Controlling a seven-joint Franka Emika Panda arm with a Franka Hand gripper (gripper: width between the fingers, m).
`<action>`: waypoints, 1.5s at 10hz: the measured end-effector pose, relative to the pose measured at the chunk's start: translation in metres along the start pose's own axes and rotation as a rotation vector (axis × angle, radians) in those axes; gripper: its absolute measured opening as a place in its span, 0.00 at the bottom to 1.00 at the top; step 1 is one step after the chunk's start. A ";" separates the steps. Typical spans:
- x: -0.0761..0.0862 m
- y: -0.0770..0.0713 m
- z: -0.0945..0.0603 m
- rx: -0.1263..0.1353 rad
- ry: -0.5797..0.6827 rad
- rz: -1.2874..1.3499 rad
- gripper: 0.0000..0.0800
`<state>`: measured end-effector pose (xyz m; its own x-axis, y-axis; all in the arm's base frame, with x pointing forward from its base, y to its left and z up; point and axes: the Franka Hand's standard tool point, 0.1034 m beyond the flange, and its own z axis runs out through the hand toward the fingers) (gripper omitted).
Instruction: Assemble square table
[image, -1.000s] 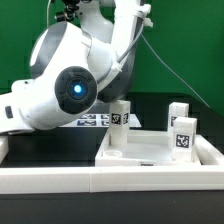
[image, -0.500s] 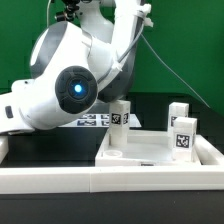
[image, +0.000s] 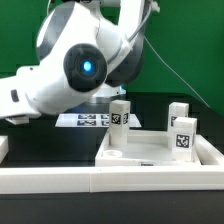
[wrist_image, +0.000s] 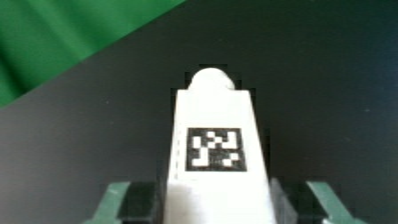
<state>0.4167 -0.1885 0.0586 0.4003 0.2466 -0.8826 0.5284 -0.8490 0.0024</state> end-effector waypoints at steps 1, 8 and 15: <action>0.000 0.000 0.002 0.002 -0.002 0.002 0.36; -0.013 0.007 -0.061 -0.028 0.336 0.042 0.36; -0.013 -0.003 -0.100 -0.017 0.717 0.070 0.36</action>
Offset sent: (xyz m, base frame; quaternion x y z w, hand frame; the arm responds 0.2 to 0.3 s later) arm 0.0000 0.0000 0.0000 0.0000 0.1938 0.0000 0.9810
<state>0.4849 -0.1421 0.1169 0.8238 0.4428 -0.3540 0.4927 -0.8681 0.0607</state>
